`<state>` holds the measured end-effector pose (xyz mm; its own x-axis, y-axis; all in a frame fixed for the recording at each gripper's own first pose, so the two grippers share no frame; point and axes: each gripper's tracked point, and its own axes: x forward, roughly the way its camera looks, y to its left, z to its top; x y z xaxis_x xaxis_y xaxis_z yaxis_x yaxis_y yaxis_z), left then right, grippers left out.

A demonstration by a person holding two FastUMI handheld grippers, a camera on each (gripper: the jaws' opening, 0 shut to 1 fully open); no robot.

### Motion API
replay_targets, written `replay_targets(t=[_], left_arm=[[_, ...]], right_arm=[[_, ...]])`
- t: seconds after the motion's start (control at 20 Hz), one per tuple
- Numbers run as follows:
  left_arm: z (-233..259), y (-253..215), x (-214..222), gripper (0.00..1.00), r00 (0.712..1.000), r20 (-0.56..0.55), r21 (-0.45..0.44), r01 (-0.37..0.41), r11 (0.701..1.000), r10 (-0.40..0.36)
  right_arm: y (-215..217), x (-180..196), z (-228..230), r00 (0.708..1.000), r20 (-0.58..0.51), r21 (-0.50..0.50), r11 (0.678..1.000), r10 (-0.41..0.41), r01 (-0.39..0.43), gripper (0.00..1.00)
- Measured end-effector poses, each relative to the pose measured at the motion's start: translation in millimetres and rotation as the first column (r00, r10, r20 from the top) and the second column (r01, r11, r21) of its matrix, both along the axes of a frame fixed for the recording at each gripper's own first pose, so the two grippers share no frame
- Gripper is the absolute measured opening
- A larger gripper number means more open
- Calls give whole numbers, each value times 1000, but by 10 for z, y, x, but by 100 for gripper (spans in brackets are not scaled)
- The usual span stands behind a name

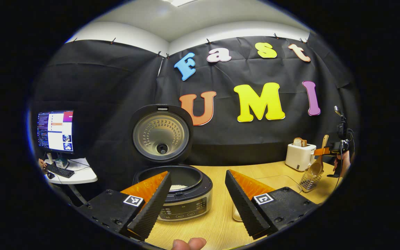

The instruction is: Close the left gripper, press the button to open the rice cooker; take a wooden spoon from the chopstick holder with the right hand, scoop a spoonful of rice and pour it into the rice cooker, then put the wooden spoon back into the chopstick holder.

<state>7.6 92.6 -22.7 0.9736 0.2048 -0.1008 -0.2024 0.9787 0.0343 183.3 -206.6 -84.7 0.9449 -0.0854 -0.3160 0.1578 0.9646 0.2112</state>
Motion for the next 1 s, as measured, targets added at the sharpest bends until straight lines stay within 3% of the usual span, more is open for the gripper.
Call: replay_targets(t=[0.2, 0.4, 0.75, 1.0], left_arm=[[91, -14, -43, 99, 1000, 16, 5, 10, 1000, -10], [138, 19, -85, 99, 1000, 23, 24, 7, 1000, -7], [119, 13, -153, 99, 999, 21, 21, 33, 999, -33], [151, 37, -160, 99, 997, 39, 48, 63, 997, -65]], right_arm=[[-10, -72, 381, 997, 68, -75, 996, -33, 38, 2], [283, -157, 618, 995, 97, -67, 998, -9, 16, 2], [1541, -152, 751, 980, 117, -76, 986, 160, -151, 2], [2392, -124, 232, 962, 5, -135, 954, 272, -269, 2]])
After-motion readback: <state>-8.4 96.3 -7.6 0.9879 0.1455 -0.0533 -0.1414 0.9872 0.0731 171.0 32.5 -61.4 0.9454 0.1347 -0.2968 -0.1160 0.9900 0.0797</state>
